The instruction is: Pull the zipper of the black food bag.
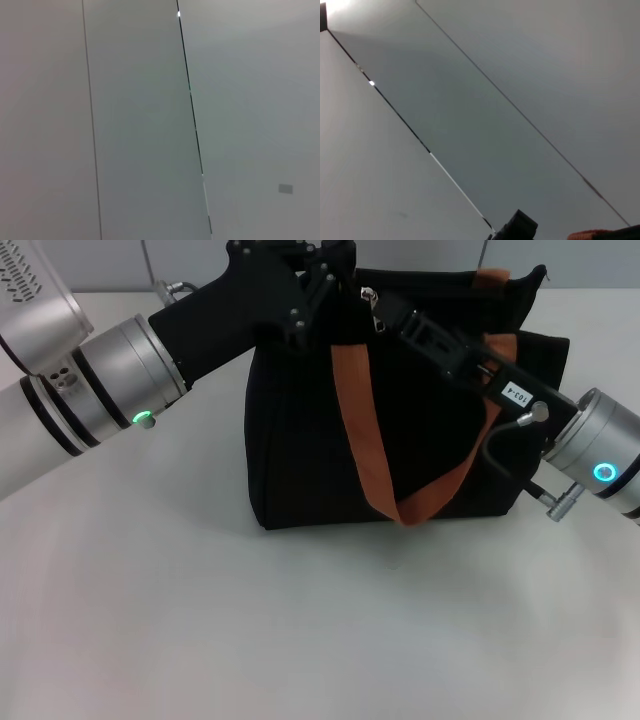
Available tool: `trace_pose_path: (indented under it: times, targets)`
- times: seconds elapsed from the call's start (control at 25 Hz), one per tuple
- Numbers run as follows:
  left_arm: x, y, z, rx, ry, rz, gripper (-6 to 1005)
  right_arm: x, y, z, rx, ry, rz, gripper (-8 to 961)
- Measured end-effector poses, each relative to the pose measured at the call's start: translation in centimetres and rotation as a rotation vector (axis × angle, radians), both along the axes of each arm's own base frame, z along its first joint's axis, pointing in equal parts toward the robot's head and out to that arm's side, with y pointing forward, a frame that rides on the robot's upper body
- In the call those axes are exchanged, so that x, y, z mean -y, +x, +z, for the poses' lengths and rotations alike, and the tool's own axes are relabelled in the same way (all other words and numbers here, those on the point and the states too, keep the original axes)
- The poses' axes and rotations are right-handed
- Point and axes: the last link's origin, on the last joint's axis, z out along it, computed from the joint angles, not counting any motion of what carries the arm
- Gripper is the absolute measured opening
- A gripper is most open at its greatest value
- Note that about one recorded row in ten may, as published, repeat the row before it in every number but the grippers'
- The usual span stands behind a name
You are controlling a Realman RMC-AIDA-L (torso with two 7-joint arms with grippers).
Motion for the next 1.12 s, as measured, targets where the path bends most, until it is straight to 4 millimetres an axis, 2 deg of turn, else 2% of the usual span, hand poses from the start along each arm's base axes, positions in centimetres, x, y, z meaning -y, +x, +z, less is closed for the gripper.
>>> trace_pose_path:
  times: [0.28, 0.64, 0.88, 1.12]
  targets:
    - [-0.1, 0.0, 0.0, 0.007, 0.002, 0.006, 34, -0.1, -0.9, -0.6, 0.006, -0.029, 0.03, 335]
    - [-0.3, 0.0, 0.0, 0.004, -0.001, 0.019, 35, -0.3, -0.3, -0.9, 0.03, -0.031, -0.01, 336]
    - [-0.5, 0.2, -0.1, -0.003, 0.0, 0.02, 35, -0.3, -1.1, -1.0, 0.026, -0.047, 0.034, 331]
    - [-0.6, 0.2, -0.1, -0.004, 0.0, 0.022, 36, -0.5, -0.7, -1.0, 0.032, -0.036, -0.002, 331]
